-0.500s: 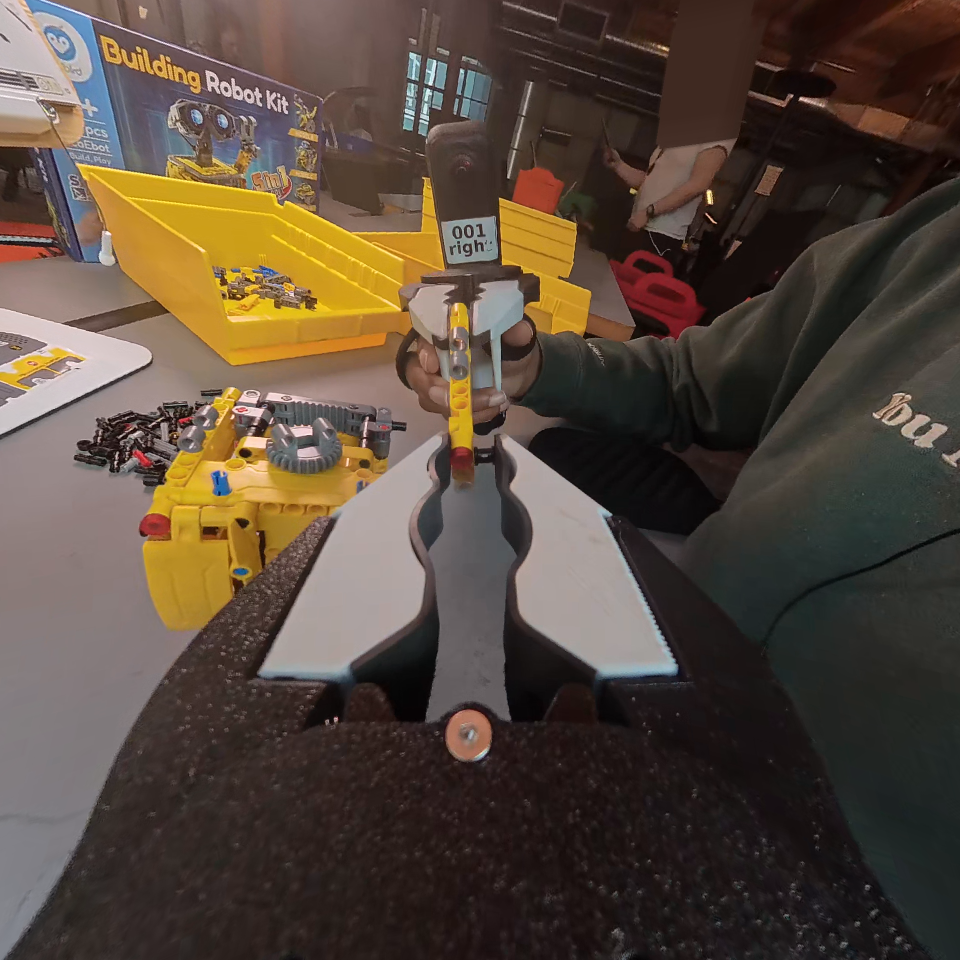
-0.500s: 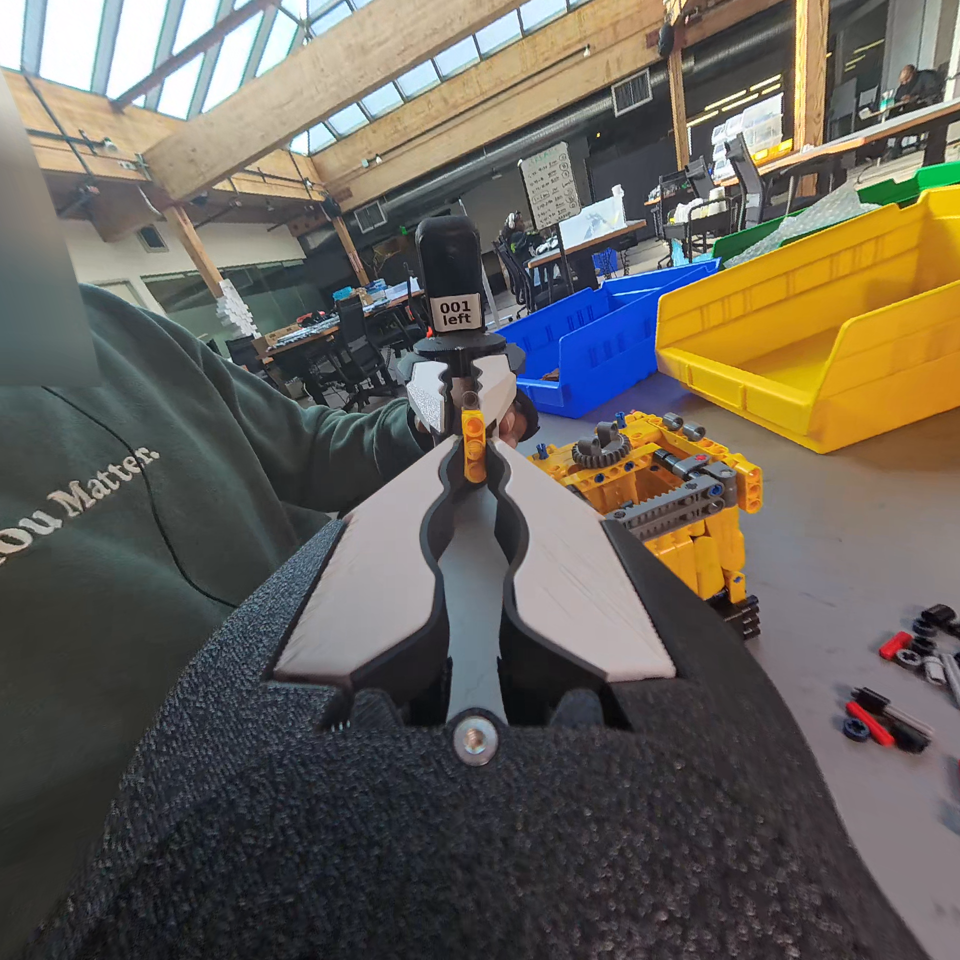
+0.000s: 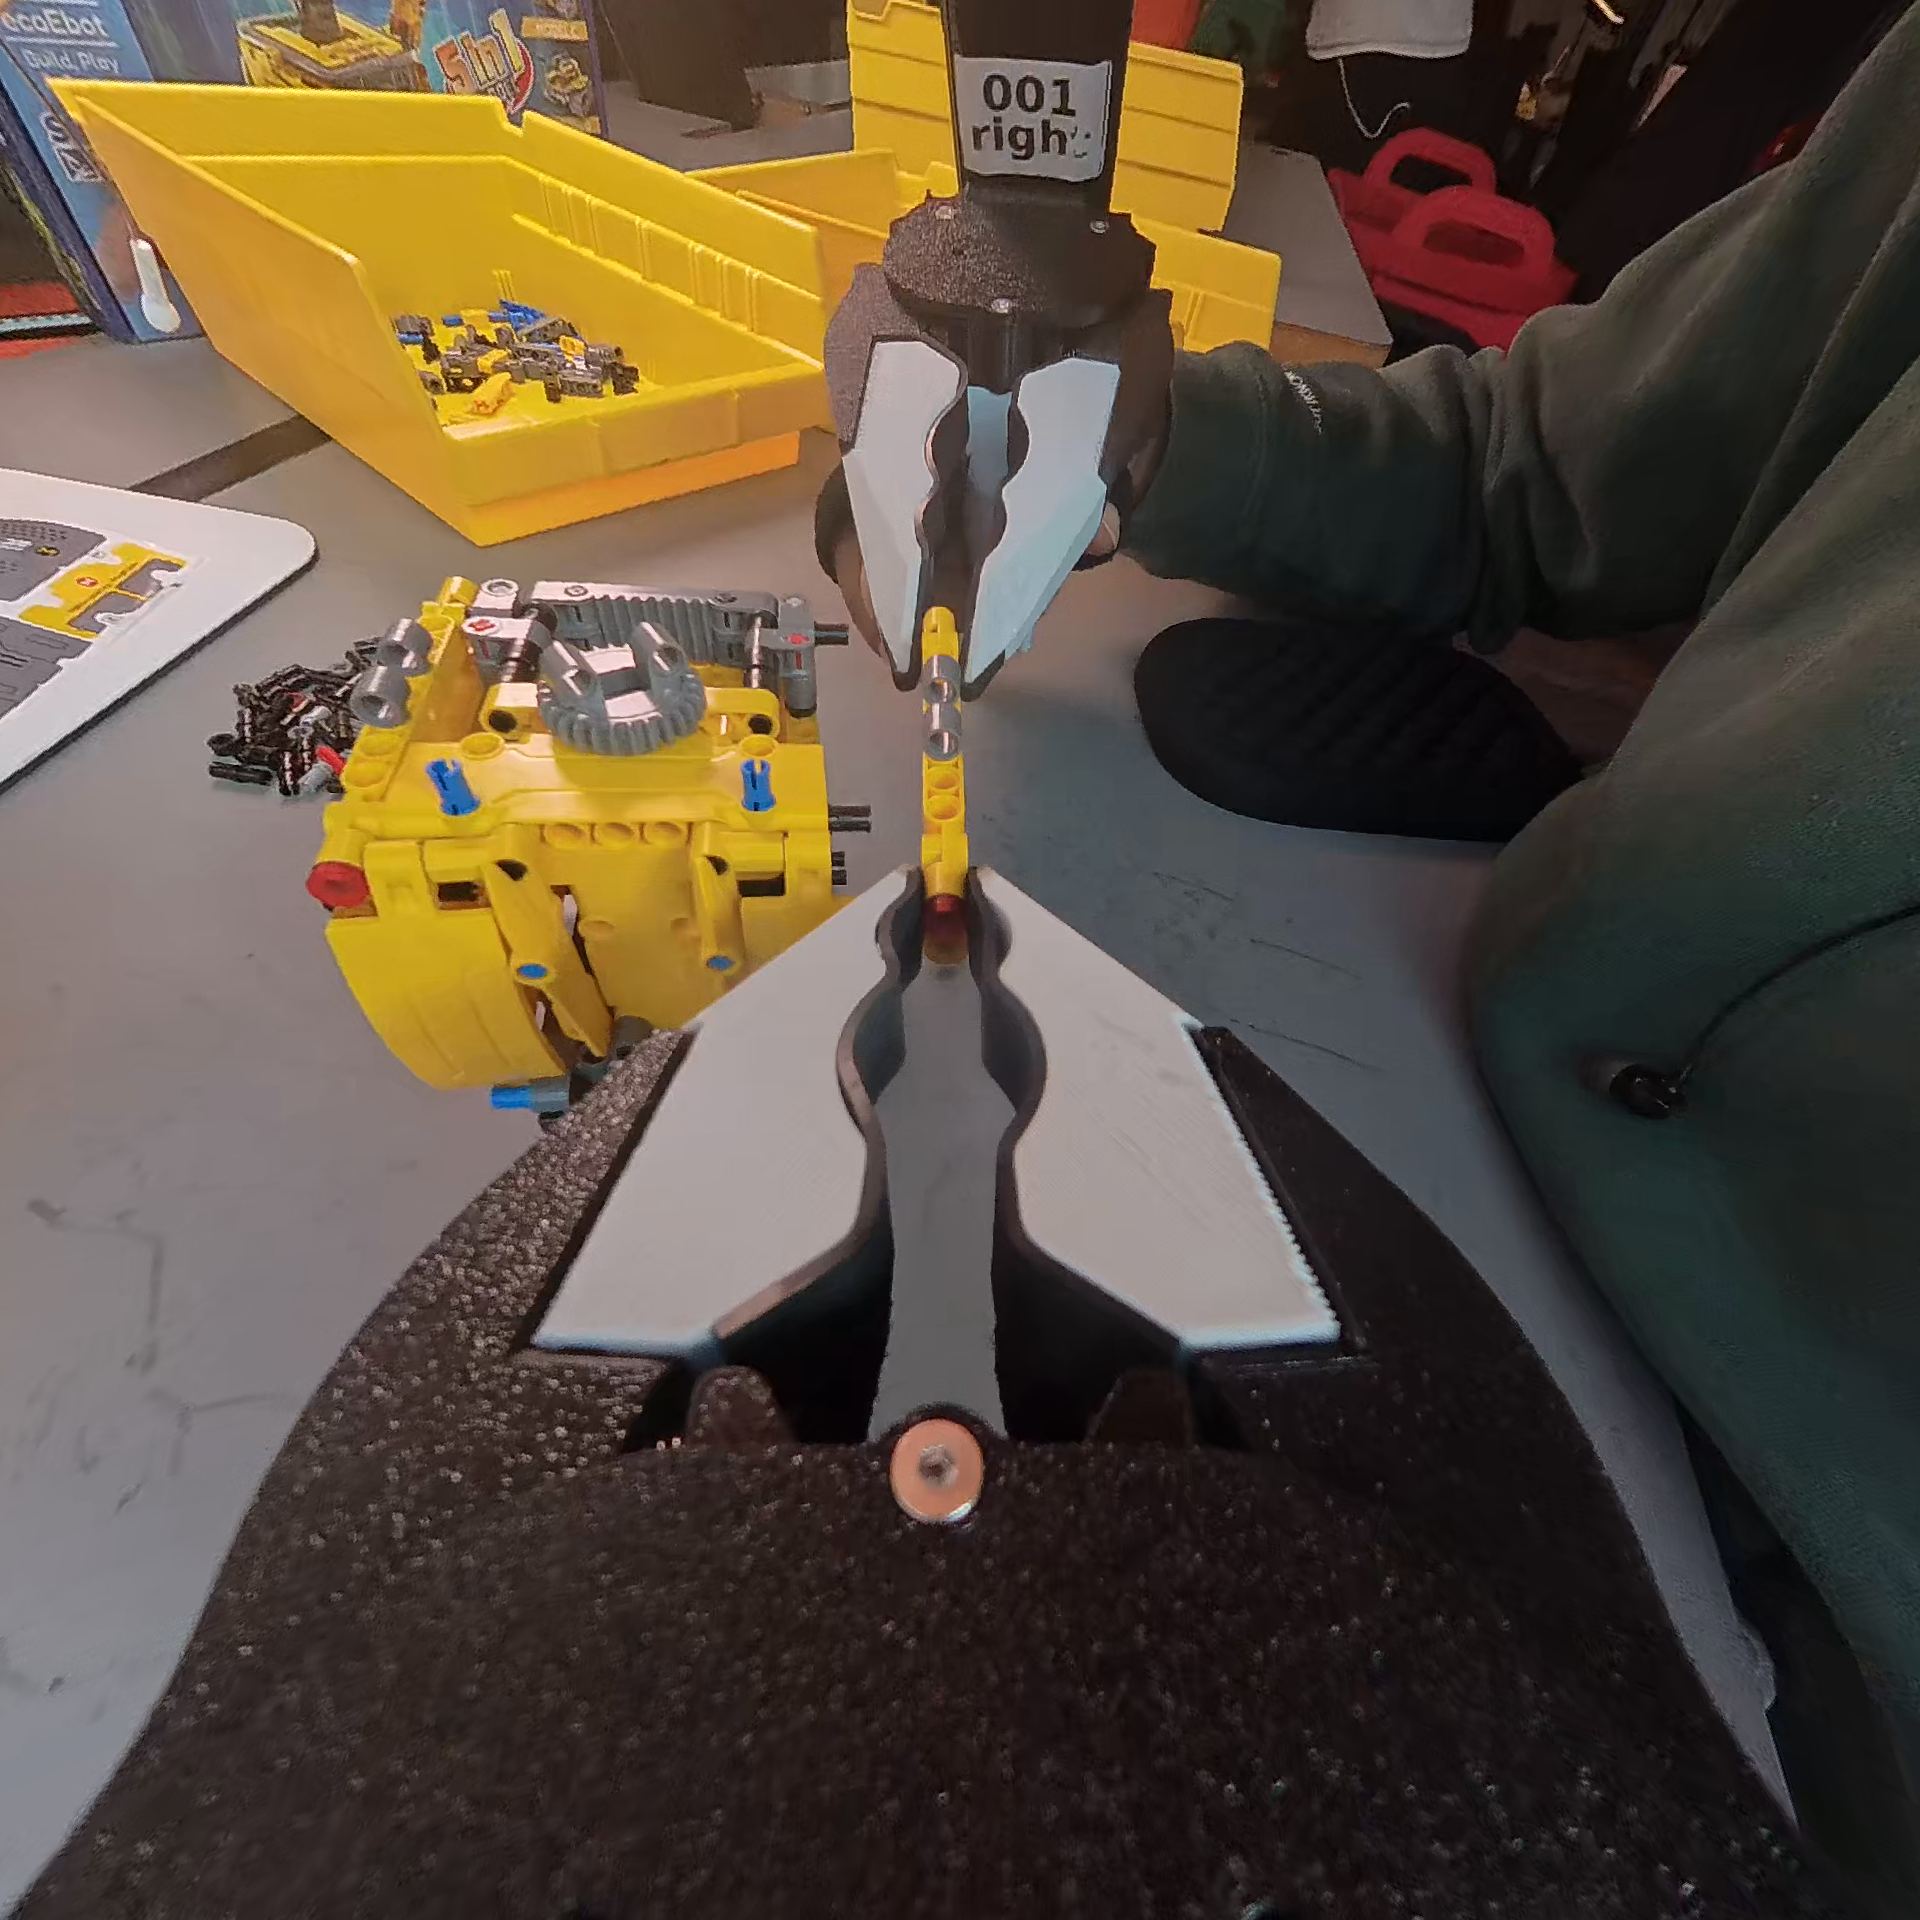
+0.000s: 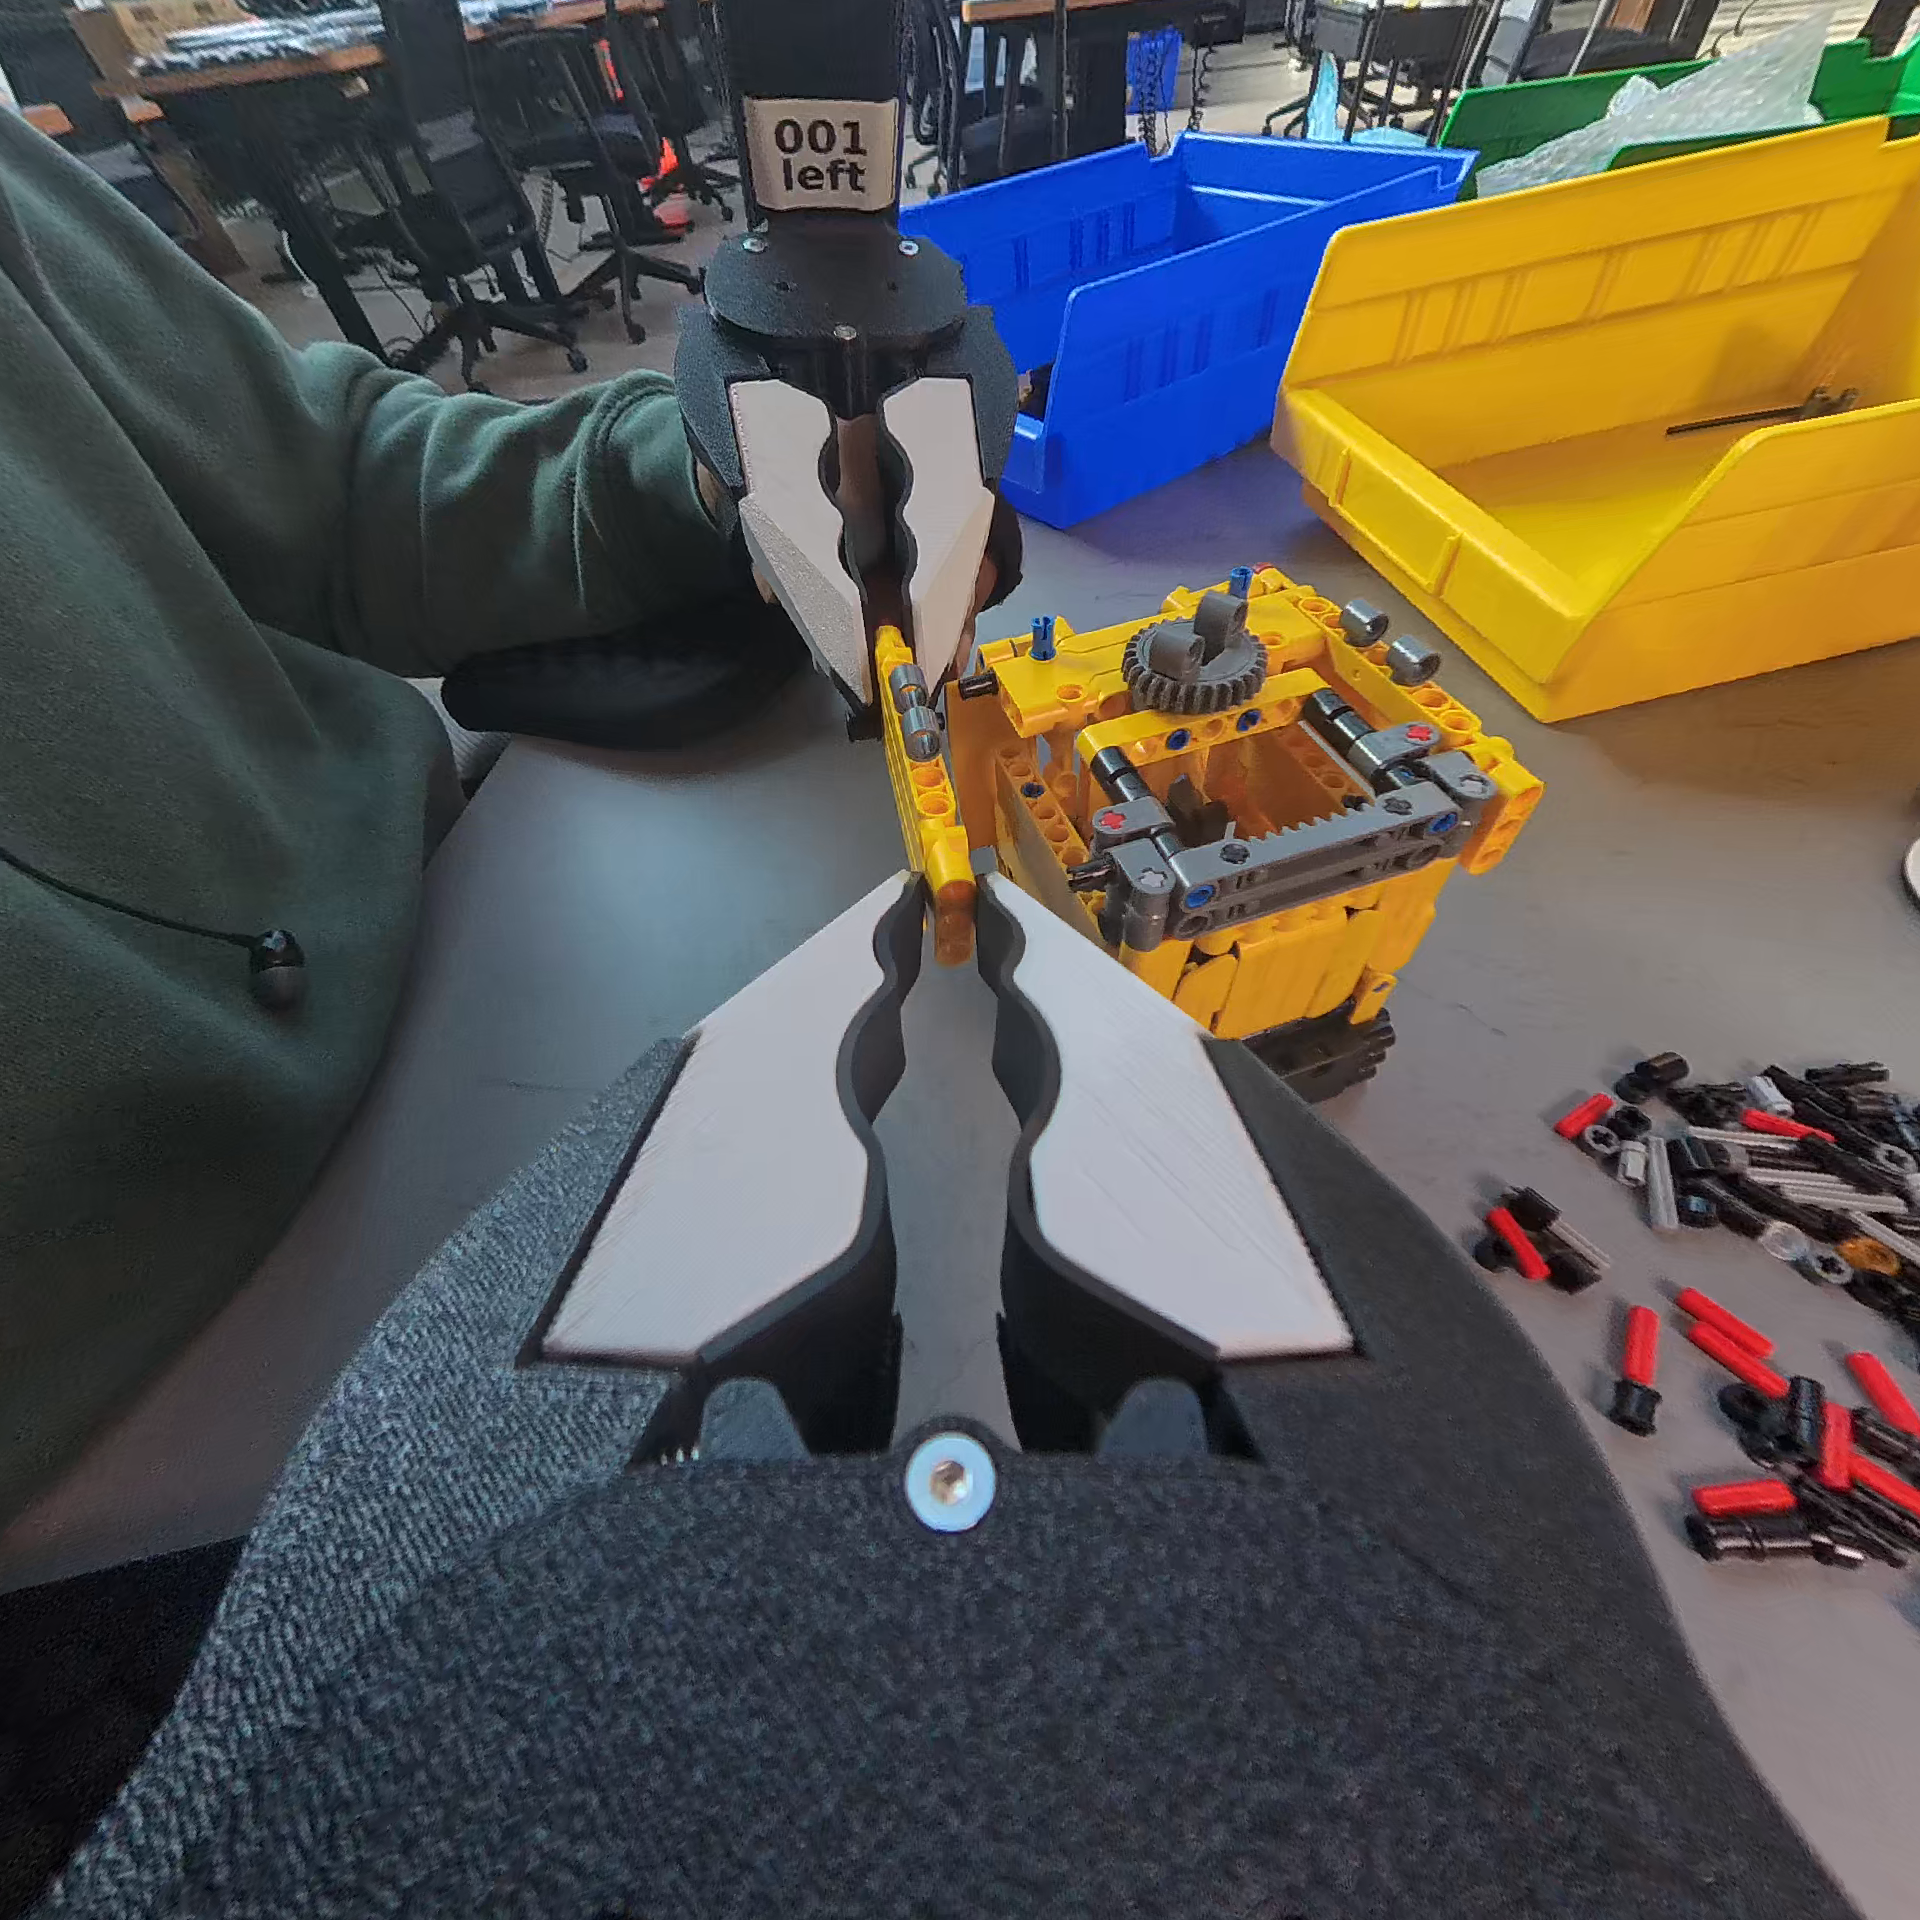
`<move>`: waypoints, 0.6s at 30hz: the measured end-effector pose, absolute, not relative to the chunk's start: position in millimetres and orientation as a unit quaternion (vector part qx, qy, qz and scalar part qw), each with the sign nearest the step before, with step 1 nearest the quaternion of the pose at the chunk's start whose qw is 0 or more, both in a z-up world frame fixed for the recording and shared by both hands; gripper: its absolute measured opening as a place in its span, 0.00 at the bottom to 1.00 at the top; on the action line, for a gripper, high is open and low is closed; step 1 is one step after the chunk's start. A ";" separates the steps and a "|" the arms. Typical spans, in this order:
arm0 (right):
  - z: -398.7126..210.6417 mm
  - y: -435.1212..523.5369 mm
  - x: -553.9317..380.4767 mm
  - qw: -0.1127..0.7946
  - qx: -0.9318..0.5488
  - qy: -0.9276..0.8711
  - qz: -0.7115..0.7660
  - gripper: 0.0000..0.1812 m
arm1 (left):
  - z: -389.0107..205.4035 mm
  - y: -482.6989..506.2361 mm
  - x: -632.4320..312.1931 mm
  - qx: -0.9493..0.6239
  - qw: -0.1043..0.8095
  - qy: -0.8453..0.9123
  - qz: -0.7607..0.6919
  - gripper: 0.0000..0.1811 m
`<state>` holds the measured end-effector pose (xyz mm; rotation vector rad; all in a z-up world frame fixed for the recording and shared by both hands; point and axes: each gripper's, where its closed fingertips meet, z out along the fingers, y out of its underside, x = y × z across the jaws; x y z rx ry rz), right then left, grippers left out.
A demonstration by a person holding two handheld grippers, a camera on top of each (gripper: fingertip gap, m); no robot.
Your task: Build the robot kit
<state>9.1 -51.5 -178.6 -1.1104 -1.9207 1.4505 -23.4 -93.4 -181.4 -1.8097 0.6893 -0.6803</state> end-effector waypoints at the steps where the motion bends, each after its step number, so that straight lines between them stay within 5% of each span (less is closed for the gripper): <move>1: -179.6 -51.1 9.1 0.247 -0.406 -0.706 0.525 0.05 | -182.0 -93.1 -23.1 -0.754 0.518 0.287 -0.284 0.04; 18: -175.2 -43.7 7.8 0.252 -0.409 -0.690 0.541 0.08 | -181.3 -91.8 -23.2 -0.751 0.529 0.283 -0.275 0.04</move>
